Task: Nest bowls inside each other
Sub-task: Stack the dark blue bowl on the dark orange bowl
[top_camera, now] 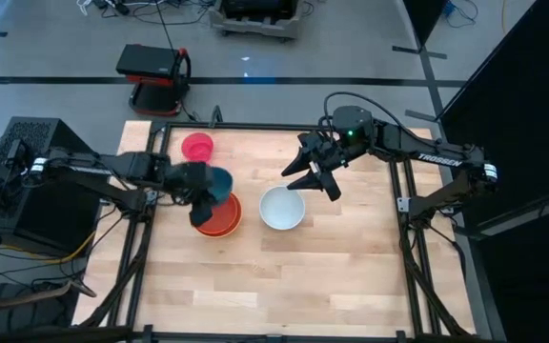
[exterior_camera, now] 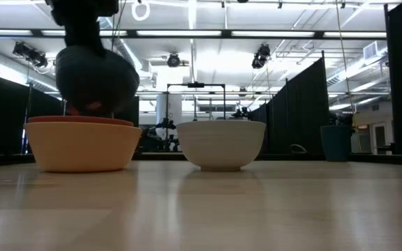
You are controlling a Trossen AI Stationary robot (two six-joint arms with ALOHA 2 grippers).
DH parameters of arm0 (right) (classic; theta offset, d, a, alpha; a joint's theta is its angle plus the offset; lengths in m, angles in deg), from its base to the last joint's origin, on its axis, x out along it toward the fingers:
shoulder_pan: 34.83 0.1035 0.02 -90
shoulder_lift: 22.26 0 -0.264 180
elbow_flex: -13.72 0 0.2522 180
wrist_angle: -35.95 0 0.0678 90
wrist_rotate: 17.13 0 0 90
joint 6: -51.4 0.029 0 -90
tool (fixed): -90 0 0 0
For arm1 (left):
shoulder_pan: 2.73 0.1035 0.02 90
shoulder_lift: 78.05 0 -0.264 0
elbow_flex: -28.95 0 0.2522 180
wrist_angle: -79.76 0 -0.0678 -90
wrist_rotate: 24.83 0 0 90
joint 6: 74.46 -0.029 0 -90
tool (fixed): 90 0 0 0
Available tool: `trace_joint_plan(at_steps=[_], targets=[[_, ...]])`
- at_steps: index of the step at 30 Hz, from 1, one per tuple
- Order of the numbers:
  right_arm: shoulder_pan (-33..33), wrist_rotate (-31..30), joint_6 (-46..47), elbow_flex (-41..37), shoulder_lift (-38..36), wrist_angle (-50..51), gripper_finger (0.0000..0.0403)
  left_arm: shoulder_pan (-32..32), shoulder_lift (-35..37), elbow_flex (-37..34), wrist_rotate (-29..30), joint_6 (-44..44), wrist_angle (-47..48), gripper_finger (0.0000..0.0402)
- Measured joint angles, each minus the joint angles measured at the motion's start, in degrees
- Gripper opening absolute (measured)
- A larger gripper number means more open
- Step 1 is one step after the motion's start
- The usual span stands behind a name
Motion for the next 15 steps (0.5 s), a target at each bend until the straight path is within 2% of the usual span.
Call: trace_joint_plan(at_steps=[15], targets=[[-1.71,-0.01,-0.44,0.00,0.00,0.00,0.0194,-7.64,1.02,-10.45,5.14,6.94,-8.91,0.0000]])
